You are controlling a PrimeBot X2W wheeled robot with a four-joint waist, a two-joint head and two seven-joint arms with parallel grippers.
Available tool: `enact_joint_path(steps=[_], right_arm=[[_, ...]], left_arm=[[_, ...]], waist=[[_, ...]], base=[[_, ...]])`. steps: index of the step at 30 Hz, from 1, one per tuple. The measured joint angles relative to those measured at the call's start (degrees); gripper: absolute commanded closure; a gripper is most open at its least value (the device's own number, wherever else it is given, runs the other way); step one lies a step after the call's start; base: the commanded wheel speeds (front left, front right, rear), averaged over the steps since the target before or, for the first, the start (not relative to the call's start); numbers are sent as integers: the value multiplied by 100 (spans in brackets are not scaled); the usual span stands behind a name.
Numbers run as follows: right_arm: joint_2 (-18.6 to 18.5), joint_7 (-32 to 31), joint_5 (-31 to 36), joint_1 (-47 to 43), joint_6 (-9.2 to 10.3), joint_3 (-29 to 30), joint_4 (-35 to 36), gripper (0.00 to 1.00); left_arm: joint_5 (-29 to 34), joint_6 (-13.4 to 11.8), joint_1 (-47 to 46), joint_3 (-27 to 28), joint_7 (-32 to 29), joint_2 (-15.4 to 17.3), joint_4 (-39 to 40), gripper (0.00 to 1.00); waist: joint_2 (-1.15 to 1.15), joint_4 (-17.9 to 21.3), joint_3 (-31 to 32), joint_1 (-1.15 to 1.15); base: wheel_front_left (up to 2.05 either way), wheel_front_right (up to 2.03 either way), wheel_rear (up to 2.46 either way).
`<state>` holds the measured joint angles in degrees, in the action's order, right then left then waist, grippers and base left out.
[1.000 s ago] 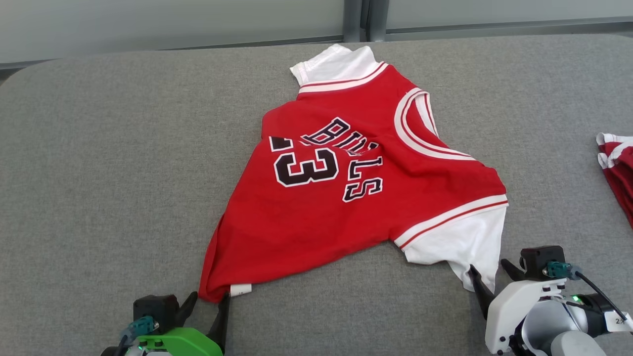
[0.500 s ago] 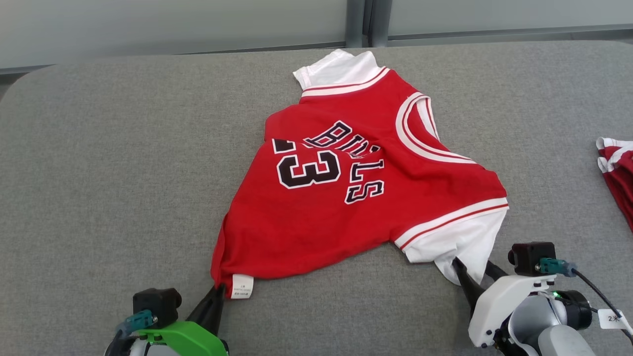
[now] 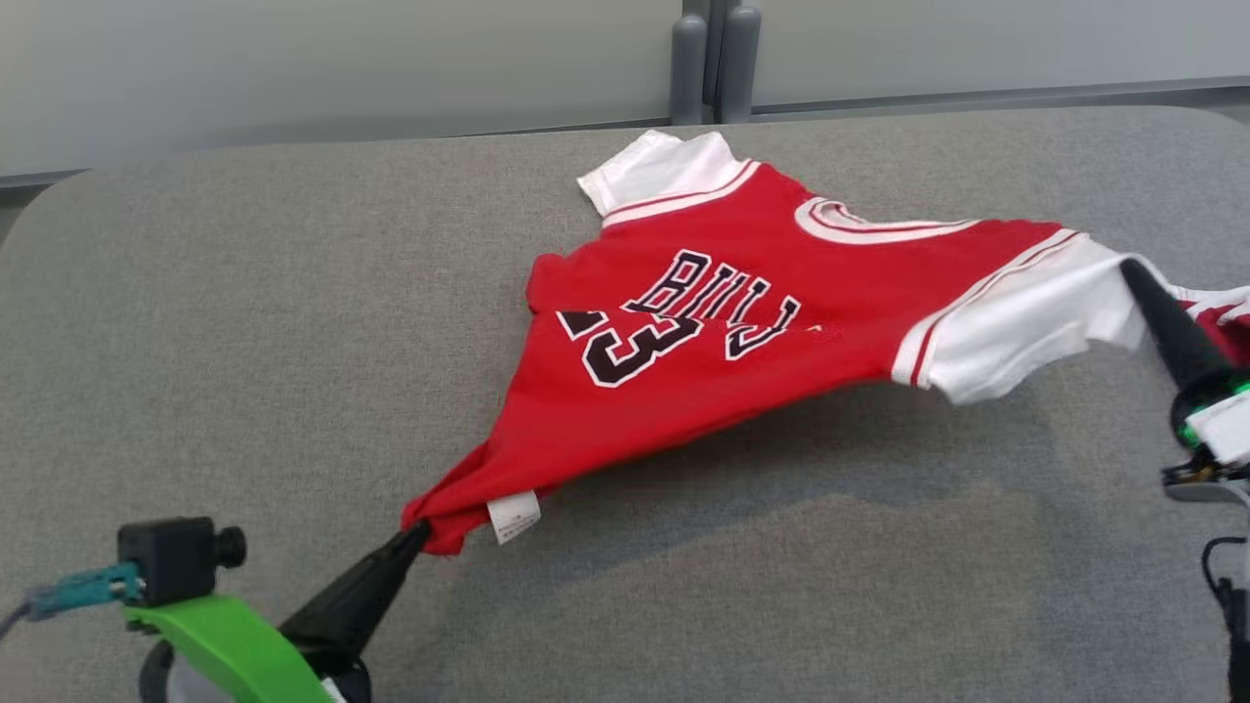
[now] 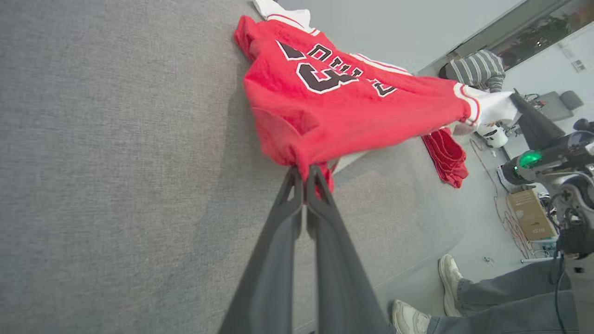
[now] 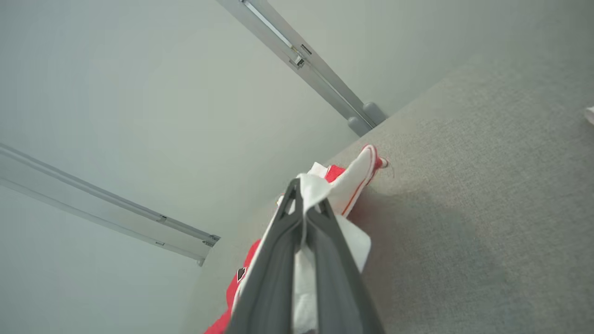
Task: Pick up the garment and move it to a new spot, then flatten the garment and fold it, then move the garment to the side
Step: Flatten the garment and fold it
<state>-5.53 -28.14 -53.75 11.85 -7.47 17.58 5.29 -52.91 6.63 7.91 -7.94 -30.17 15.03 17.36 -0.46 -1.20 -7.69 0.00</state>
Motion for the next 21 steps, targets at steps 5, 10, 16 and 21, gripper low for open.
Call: enact_joint_path(steps=[5,10,16,21], right_arm=[[65,-984,-780,727,0,969,526,100],[201,-1880,-1220,1910,0,1889,951,100],[265,-2620,-370,3501,-1,2306,751,100],[285,-2870,733,4999,-2,2418,58,100]], left_arm=[[-909,2,-5,598,-544,512,988,100],[-1928,-264,-215,1120,-1107,870,2120,100],[-2914,-835,-1252,1669,-1736,1439,2458,100],[-3023,-1166,-2853,1659,-2094,2023,1781,100]], waist=[[0,22,126,0],[0,48,203,0],[0,68,-26,0],[0,62,-434,0]], base=[[0,0,0],[0,0,0],[0,0,0],[0,0,0]])
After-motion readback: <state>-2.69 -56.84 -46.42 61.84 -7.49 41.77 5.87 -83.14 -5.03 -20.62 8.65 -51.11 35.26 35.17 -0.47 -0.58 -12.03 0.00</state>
